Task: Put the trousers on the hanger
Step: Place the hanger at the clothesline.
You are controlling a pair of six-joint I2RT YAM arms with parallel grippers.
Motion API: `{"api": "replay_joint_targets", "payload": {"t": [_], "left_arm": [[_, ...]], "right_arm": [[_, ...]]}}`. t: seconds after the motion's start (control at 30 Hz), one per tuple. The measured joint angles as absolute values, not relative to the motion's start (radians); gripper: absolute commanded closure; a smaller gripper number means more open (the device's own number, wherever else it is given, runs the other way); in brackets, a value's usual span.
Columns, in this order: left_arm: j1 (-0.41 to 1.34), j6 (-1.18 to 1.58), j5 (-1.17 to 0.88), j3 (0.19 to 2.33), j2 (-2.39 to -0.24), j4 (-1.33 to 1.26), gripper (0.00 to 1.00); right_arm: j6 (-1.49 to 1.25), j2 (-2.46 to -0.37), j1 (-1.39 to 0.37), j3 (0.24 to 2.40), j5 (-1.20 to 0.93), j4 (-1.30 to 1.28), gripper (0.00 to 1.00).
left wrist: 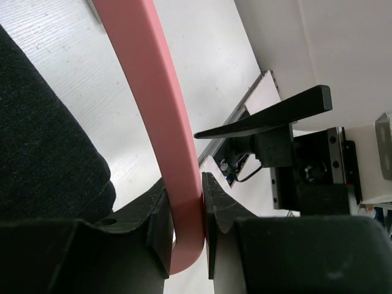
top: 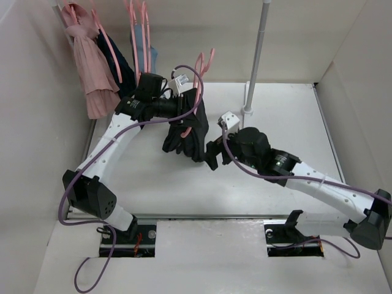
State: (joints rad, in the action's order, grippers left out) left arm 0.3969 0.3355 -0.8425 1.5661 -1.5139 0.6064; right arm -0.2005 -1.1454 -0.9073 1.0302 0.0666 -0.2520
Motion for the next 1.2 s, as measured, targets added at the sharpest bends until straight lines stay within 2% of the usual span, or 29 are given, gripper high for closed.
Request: {"api": "replay_joint_targets", "payload": {"t": [0.3, 0.37, 0.4, 0.43, 0.5, 0.53, 0.67, 0.9, 1.2], "left_arm": [[0.398, 0.396, -0.85, 1.571, -1.514, 0.572, 1.0], [0.397, 0.41, -0.855, 1.571, -1.514, 0.561, 1.0], [0.397, 0.416, -0.857, 1.571, -1.514, 0.557, 1.0], [0.397, 0.422, -0.859, 1.571, -1.514, 0.552, 1.0], [0.397, 0.43, -0.865, 1.571, -1.514, 0.545, 1.0], [0.397, 0.434, -0.864, 1.571, -1.514, 0.542, 1.0], [0.373, 0.453, -0.873, 1.57, -1.511, 0.517, 1.0], [0.349, 0.464, -0.877, 1.569, -1.495, 0.458, 1.0], [0.315, 0.501, -0.86, 1.525, -1.476, 0.305, 1.0]], "right_arm": [[-0.111, -1.336, -0.936, 1.073, 0.186, 0.03, 0.01], [-0.108, -1.384, -0.937, 1.075, 0.209, 0.075, 0.06], [-0.108, -1.407, -0.937, 1.081, 0.221, 0.084, 0.12], [-0.106, -1.433, -0.937, 1.09, 0.237, 0.092, 0.28], [-0.105, -1.48, -0.937, 1.114, 0.269, 0.1, 0.45], [-0.106, -1.498, -0.937, 1.127, 0.284, 0.103, 0.65], [-0.096, -1.527, -0.948, 1.168, 0.353, 0.1, 1.0], [-0.071, -1.563, -0.945, 1.242, 0.42, 0.102, 1.0], [-0.071, -1.628, -0.895, 1.342, 0.352, 0.102, 1.0]]}}
